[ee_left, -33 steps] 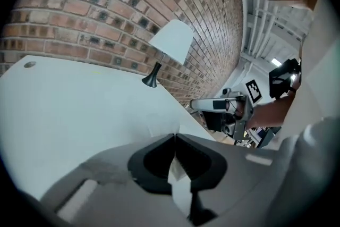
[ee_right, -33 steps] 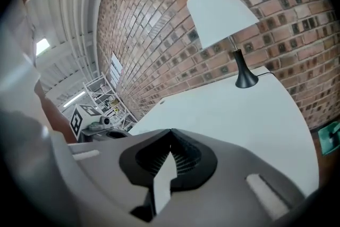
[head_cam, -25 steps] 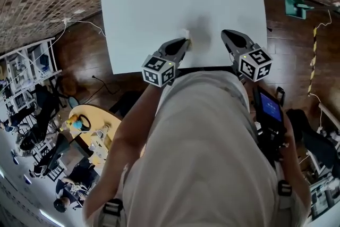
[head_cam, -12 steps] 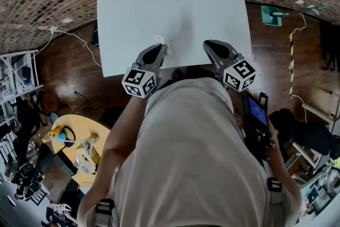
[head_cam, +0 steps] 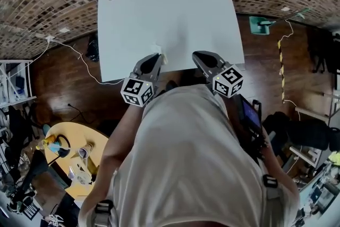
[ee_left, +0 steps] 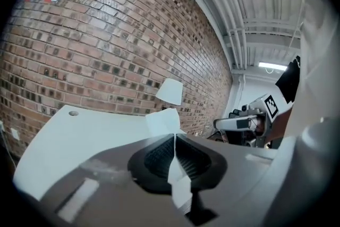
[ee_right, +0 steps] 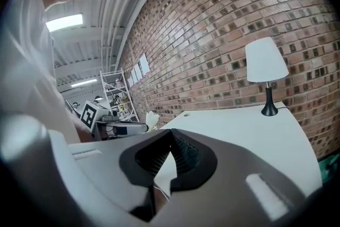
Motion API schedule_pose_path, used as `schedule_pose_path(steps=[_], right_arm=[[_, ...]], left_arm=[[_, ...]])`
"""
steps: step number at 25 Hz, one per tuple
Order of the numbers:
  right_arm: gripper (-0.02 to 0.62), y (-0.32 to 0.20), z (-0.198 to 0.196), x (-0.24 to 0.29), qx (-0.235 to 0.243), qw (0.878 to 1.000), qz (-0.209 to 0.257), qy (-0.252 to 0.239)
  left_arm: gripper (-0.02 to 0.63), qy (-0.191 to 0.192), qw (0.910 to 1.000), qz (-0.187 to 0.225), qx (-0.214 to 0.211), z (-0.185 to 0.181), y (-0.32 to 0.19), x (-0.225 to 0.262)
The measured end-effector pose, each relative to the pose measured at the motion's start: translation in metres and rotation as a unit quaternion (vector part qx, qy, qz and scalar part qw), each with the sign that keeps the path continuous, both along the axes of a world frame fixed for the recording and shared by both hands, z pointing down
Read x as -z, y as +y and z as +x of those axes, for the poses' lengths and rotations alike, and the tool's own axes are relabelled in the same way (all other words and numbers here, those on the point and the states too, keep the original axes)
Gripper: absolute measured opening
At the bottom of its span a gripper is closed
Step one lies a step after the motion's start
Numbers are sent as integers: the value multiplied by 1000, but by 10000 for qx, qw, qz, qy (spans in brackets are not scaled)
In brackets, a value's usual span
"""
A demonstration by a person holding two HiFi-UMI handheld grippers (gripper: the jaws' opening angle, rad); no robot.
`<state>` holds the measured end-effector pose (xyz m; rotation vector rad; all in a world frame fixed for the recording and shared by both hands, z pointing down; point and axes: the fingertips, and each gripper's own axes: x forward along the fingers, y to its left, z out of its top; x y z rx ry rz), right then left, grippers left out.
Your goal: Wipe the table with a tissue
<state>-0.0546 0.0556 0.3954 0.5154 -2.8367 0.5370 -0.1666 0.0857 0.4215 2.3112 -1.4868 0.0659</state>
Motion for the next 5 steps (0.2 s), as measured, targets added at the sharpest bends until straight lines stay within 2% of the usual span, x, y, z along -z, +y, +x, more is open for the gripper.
schedule_pose_path(steps=[5], right_arm=[[8, 12, -11, 5, 115, 9999, 92, -85]], left_arm=[[15, 87, 9998, -158, 105, -5, 19, -11]])
